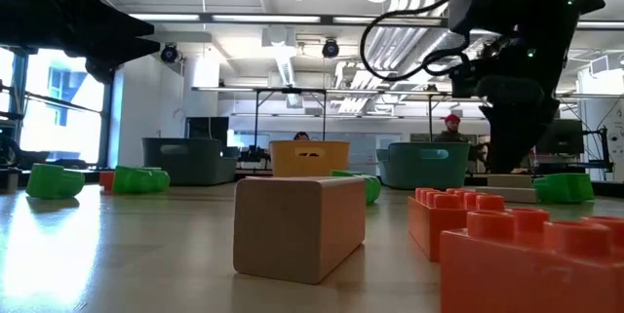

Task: Sort & place blocks by color
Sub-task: Put the brown block into the green bin

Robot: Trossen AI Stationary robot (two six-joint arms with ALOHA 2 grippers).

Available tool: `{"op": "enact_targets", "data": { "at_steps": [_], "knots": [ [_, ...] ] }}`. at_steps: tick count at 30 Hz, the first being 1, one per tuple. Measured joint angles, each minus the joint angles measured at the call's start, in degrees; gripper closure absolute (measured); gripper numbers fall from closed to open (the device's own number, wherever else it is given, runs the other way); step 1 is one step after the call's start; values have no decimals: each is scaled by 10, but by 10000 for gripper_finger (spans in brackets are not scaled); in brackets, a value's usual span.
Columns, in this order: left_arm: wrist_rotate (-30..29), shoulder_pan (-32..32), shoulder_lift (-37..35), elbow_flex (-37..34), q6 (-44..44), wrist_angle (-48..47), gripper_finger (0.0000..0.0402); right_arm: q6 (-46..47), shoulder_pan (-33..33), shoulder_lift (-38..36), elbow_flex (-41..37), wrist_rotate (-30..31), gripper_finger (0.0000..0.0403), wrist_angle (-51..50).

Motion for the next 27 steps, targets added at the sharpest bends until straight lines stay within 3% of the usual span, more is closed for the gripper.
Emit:
{"op": "enact_targets", "data": {
  "at_steps": [14,18,23,27],
  "knots": [
    [0,0,0,0,0,0,233,6,0,82,2,-12,172,24],
    [0,0,0,0,0,0,233,26,0,86,2,-15,214,26],
    [-7,0,0,0,0,0,233,29,0,86,2,-18,301,31],
    [-18,0,0,0,0,0,233,41,0,83,1,-16,306,36]
  ]
}}
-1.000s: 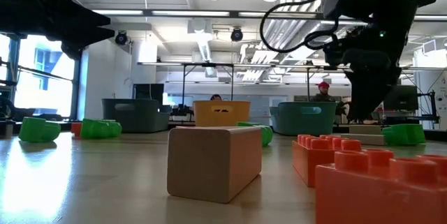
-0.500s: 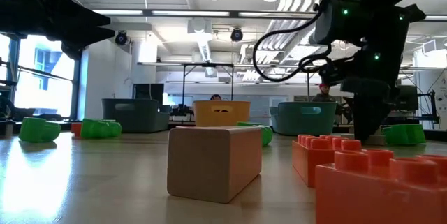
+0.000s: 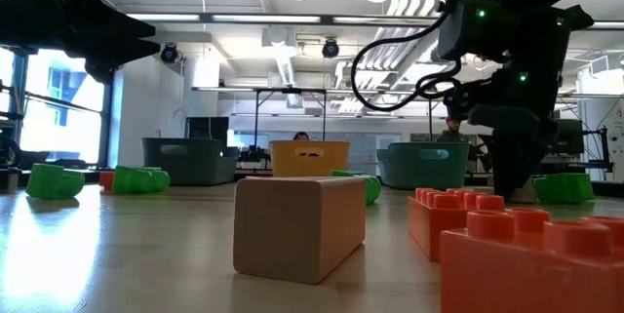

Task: Sort & place blocks by color
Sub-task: Put the brown block into the green bin

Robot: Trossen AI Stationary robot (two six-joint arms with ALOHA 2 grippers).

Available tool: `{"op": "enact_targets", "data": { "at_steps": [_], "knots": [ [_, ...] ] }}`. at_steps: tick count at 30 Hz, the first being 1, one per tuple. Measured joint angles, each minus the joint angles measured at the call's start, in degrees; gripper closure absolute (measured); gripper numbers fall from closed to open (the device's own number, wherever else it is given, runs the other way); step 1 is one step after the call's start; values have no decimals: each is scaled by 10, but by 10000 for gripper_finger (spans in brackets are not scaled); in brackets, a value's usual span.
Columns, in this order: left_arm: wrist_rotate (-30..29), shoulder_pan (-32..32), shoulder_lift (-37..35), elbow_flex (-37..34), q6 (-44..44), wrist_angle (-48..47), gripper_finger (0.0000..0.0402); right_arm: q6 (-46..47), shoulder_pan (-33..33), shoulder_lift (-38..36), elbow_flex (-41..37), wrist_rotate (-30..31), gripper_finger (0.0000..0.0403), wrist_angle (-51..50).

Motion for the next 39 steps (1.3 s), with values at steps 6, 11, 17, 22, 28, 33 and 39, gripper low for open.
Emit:
{"op": "enact_targets", "data": {
  "at_steps": [6,11,17,22,28,33,39],
  "knots": [
    [-1,0,0,0,0,0,233,-13,-1,-13,38,8,306,1],
    [-1,0,0,0,0,0,233,-68,-15,-14,99,30,306,-2],
    [-1,0,0,0,0,0,233,-163,-45,-15,183,95,306,-13],
    [-1,0,0,0,0,0,233,-241,-84,-15,243,158,306,-32],
    [-1,0,0,0,0,0,233,-314,-150,-15,283,222,306,-44],
    [-1,0,0,0,0,0,233,-333,-220,-16,283,232,306,-56],
    [-1,0,0,0,0,0,233,-329,-310,0,282,186,306,-85]
  ]
}}
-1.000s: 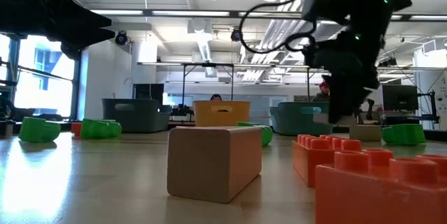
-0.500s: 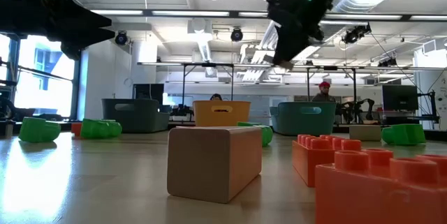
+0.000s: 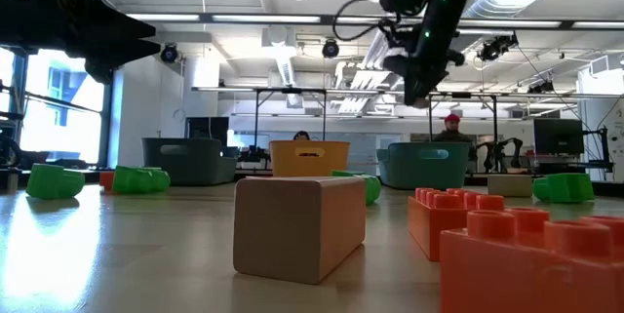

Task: Sort & place blocks by color
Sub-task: Put the brown block into the green bin

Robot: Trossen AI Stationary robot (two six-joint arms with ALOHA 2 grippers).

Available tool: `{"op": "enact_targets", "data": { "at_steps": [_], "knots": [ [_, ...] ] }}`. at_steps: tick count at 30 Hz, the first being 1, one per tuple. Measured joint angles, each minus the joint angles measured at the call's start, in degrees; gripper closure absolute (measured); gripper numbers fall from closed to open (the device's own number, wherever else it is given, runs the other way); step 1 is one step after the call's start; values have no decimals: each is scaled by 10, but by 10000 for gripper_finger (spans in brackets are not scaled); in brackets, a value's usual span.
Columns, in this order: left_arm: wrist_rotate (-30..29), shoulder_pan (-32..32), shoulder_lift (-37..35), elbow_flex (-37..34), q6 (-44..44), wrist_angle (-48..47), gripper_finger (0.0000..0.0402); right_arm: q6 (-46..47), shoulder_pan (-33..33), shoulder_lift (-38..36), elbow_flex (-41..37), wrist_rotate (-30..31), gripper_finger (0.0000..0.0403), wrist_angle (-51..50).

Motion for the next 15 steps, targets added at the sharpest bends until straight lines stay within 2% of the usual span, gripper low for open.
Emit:
{"op": "enact_targets", "data": {
  "at_steps": [5,15],
  "knots": [
    [0,0,1,0,0,0,233,-8,-49,40,0,-52,306,-4],
    [0,0,5,0,0,0,233,-24,-102,144,0,-81,306,9]
  ]
}}
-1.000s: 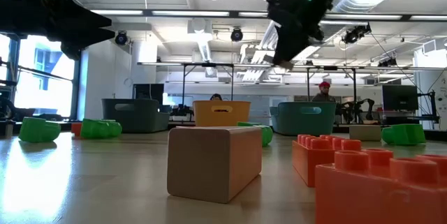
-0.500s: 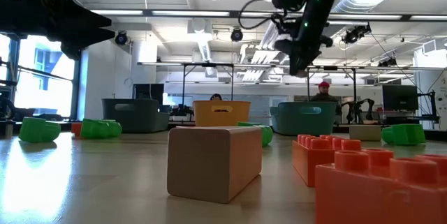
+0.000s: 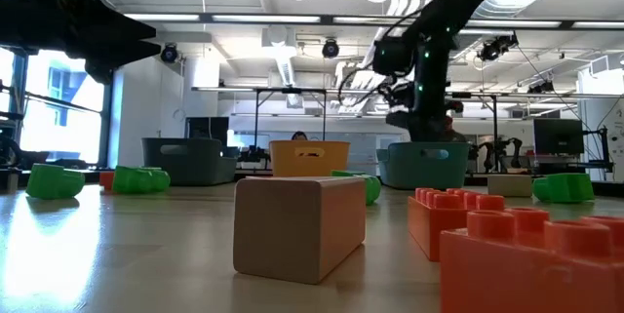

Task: Sort & place blocks by color
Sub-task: Put the brown block into the green bin, then put the green game piece into the dark blue bin

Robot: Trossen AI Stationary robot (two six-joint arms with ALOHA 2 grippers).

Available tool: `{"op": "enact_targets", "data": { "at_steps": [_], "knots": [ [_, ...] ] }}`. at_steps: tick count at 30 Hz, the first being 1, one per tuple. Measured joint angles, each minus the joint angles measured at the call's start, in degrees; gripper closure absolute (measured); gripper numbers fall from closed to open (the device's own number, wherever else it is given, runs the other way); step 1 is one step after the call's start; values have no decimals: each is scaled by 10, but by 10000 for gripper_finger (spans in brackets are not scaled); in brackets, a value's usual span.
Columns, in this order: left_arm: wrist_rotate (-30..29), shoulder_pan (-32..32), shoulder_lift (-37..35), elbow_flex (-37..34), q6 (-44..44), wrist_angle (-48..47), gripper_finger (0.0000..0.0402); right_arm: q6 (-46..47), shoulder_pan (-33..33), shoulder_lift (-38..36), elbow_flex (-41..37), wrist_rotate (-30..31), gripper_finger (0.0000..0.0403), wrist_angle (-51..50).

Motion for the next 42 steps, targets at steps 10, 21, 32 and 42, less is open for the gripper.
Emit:
{"op": "enact_targets", "data": {
  "at_steps": [10,21,32,42],
  "knots": [
    [0,0,0,0,0,0,233,-7,-40,36,0,-60,290,28],
    [8,0,0,0,-25,0,233,-36,-52,36,0,-70,236,34],
    [-12,0,50,66,-90,-114,247,-36,-48,35,50,-71,204,-10],
    [-18,0,208,182,-154,-218,255,-40,-18,35,117,-70,203,-35]
  ]
}}
